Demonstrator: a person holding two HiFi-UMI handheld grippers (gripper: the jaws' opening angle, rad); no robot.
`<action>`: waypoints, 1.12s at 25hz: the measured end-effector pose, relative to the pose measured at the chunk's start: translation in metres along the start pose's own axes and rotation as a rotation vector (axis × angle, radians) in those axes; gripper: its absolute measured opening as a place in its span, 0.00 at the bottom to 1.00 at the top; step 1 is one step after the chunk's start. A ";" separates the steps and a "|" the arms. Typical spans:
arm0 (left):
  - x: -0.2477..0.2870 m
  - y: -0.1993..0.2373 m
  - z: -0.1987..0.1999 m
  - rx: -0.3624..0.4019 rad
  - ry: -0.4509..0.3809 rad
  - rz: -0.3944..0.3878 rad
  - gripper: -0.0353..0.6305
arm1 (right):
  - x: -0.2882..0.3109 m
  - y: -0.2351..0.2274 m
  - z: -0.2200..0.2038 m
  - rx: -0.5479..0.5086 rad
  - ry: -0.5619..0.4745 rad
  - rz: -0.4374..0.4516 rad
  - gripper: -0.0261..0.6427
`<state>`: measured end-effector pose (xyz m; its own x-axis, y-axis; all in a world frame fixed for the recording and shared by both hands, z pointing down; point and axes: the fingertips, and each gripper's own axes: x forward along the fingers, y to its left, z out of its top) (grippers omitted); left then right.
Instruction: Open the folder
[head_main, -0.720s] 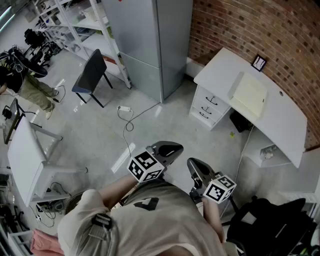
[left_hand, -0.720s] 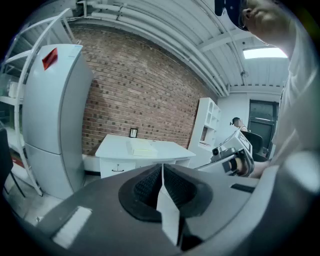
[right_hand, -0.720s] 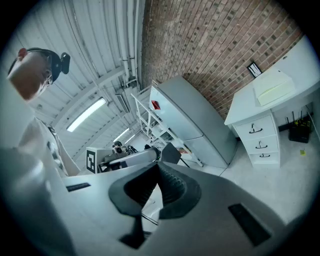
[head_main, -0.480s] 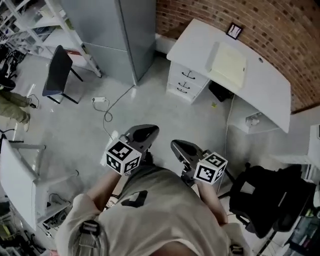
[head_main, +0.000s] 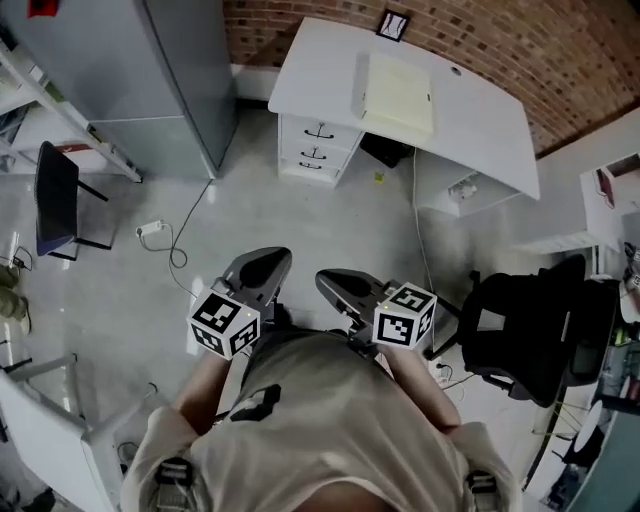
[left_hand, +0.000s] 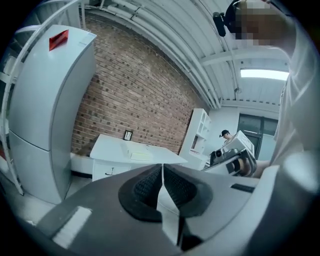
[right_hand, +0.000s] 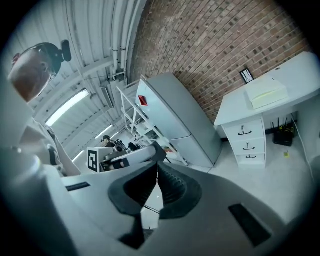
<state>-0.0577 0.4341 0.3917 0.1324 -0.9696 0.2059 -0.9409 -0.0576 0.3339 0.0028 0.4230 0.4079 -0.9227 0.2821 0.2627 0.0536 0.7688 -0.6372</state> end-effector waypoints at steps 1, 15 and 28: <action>-0.003 0.003 -0.001 -0.007 -0.002 -0.003 0.07 | 0.006 0.001 -0.001 0.002 0.011 -0.006 0.05; 0.012 0.007 -0.005 -0.022 0.027 -0.139 0.07 | 0.032 -0.001 -0.008 0.015 0.071 -0.076 0.05; 0.128 -0.092 0.017 0.118 0.069 -0.260 0.07 | -0.072 -0.063 0.041 0.001 -0.072 -0.141 0.05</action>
<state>0.0401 0.3113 0.3714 0.3907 -0.9005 0.1912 -0.9020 -0.3329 0.2751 0.0502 0.3308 0.3997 -0.9460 0.1291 0.2972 -0.0790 0.7976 -0.5980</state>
